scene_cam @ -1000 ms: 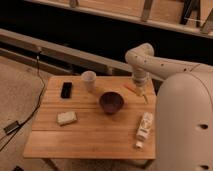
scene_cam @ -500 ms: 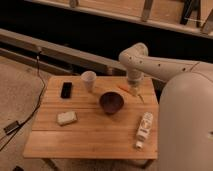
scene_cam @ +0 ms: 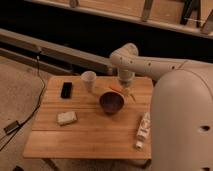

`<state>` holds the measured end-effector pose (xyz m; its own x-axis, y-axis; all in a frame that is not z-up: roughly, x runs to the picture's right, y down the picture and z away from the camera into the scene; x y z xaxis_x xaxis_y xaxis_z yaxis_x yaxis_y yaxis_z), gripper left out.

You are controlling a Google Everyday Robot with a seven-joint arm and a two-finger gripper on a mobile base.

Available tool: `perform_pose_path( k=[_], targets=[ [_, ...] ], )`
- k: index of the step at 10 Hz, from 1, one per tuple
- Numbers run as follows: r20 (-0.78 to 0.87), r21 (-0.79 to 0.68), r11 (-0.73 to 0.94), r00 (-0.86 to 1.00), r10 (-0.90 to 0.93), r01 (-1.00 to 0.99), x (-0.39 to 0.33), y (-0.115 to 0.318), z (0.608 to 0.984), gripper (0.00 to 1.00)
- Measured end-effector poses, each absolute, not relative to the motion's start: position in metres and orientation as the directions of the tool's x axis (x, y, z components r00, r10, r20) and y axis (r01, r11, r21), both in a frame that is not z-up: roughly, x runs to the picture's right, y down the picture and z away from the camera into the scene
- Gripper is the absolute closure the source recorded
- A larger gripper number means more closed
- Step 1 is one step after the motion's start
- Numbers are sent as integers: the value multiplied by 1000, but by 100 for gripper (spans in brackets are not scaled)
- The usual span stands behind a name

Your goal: Place the pepper in the ceramic bowl

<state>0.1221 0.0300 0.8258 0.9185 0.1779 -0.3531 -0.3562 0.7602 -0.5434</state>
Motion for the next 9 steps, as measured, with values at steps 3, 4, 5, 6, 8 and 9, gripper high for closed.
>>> perform_pose_path(
  k=[3,4,5,6,8,9],
  targets=[
    [-349,-574,732,918,186,-366,110,43,839,100],
    [-354,-576,727,915,192,-375,111,44,843,100],
    [-356,-579,719,912,201,-385,111,44,848,100],
    [-359,-582,712,910,208,-393,110,44,853,100],
    [-362,-589,705,909,207,-395,109,47,859,100],
    [-359,-597,702,912,200,-389,106,49,862,100]
  ],
)
